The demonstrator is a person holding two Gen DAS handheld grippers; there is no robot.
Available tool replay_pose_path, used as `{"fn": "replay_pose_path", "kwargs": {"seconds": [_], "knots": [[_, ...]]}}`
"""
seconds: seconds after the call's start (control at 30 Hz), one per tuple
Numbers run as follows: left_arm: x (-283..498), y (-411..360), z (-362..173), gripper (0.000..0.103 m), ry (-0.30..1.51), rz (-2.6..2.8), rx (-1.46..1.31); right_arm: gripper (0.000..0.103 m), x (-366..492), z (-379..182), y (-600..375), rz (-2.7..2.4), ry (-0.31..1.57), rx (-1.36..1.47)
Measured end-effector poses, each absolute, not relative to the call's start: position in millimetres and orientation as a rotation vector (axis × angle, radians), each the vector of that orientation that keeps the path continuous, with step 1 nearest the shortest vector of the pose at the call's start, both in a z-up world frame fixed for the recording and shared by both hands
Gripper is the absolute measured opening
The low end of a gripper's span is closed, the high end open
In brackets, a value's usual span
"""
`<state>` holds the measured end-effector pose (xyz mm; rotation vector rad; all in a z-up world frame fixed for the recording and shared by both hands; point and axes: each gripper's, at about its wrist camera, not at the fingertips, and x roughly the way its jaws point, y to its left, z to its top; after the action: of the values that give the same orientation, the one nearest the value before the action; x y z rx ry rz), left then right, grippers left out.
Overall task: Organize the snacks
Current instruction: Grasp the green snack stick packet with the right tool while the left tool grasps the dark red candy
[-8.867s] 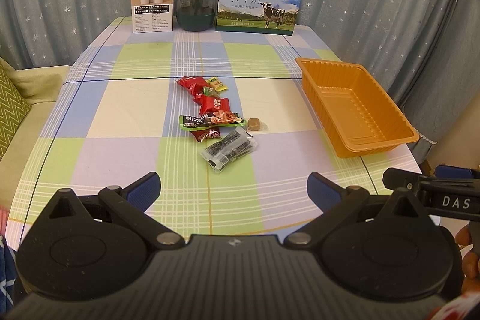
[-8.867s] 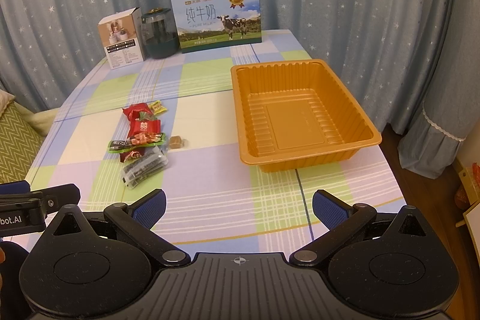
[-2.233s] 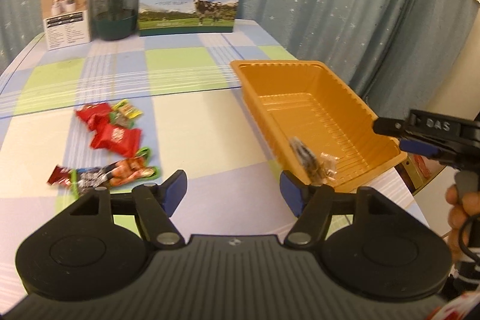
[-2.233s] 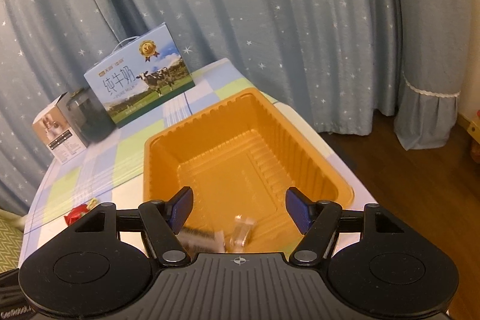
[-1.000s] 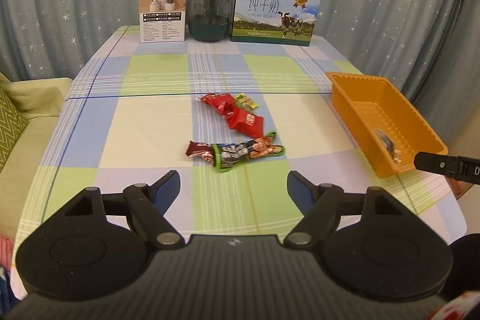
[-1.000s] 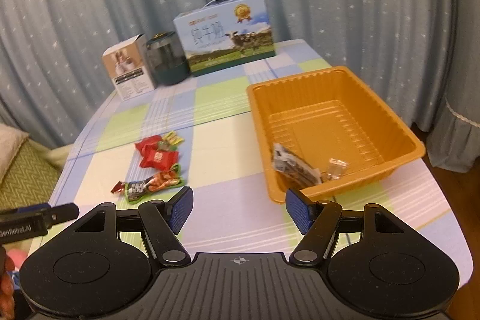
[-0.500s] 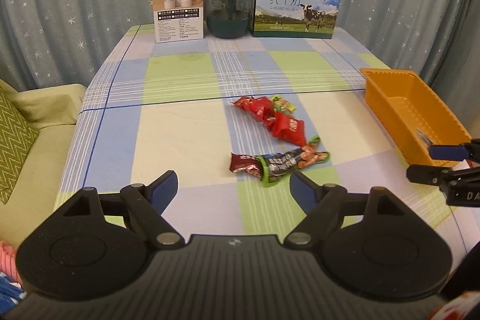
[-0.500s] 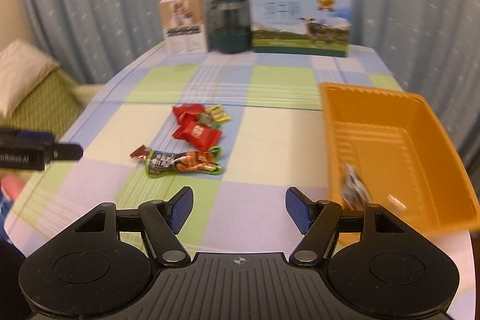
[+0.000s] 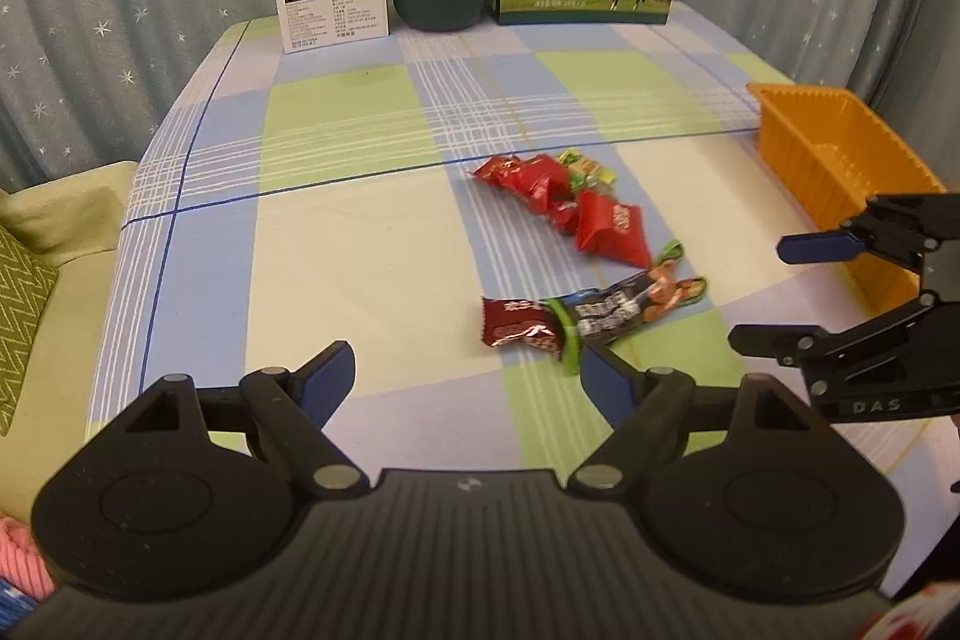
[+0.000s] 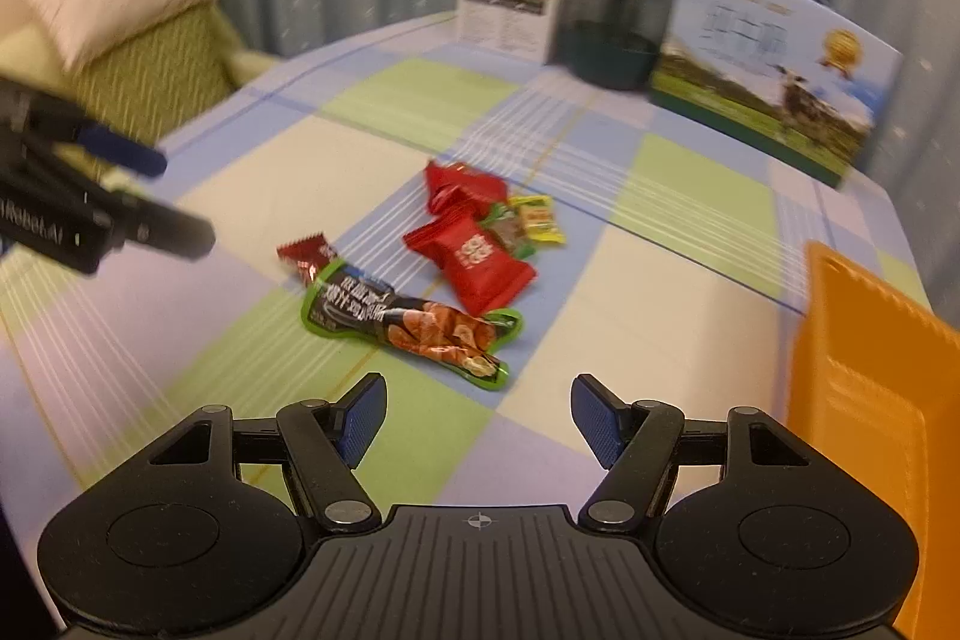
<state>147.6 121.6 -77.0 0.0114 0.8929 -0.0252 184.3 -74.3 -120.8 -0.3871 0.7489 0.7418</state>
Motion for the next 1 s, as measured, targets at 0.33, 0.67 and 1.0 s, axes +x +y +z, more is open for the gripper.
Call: {"fn": "replay_pose_path", "kwargs": {"seconds": [0.33, 0.67, 1.0], "knots": [[159, 135, -89, 0.081, 0.909, -0.027, -0.009, 0.068, 202, -148, -32, 0.866, 0.648, -0.596], [158, 138, -96, 0.081, 0.918, -0.035, -0.058, 0.043, 217, -151, -18, 0.978, 0.680, -0.644], [159, 126, -97, 0.081, 0.916, -0.058, -0.077, 0.033, 214, -138, -67, 0.744, 0.944, -0.197]]}}
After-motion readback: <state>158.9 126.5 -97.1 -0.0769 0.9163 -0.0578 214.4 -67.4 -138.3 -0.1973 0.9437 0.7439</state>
